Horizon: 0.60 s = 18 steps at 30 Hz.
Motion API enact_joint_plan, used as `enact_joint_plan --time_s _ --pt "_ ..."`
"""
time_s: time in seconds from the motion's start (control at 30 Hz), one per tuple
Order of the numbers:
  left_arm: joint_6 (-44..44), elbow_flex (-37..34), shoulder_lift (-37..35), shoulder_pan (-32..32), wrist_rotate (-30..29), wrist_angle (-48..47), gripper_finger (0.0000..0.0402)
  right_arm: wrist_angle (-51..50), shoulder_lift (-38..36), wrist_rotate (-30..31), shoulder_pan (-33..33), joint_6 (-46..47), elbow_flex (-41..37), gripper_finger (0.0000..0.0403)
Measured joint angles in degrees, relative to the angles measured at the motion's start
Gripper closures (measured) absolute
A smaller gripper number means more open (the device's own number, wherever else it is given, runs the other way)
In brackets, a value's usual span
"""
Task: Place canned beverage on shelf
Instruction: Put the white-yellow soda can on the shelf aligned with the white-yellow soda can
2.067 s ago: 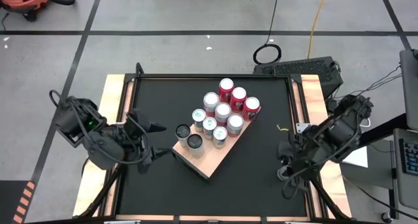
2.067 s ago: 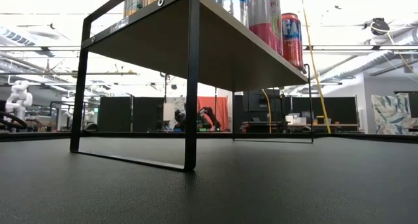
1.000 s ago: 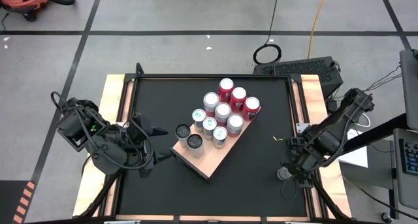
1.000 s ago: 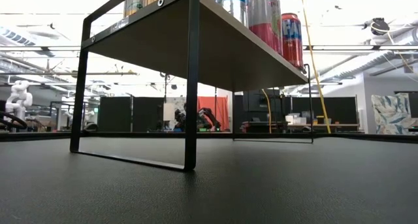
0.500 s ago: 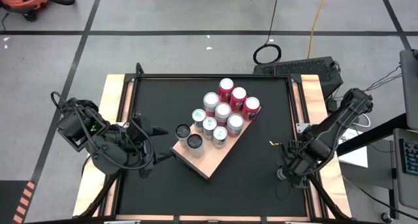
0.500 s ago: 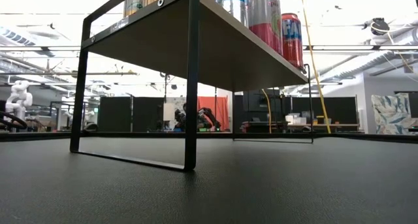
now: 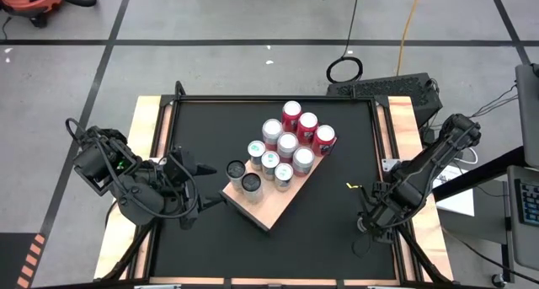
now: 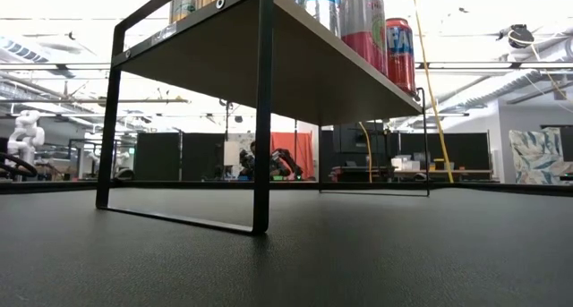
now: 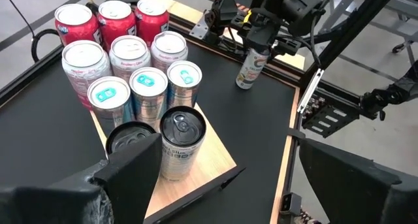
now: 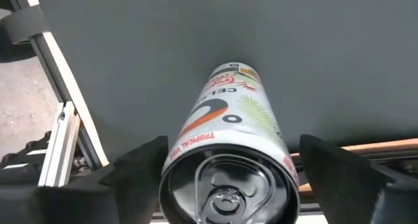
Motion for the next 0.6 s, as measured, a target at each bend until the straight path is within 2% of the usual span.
enact_joint_plan --time_s 0.43,0.6 --pt "-0.04 0.00 0.00 0.00 0.00 -0.02 0.0039 0.35 -0.04 0.04 0.00 1.07 0.02 0.0164" --pt "-0.06 0.00 0.00 0.00 0.00 -0.43 0.0039 1.09 -0.04 0.01 0.00 2.75 0.04 0.0177"
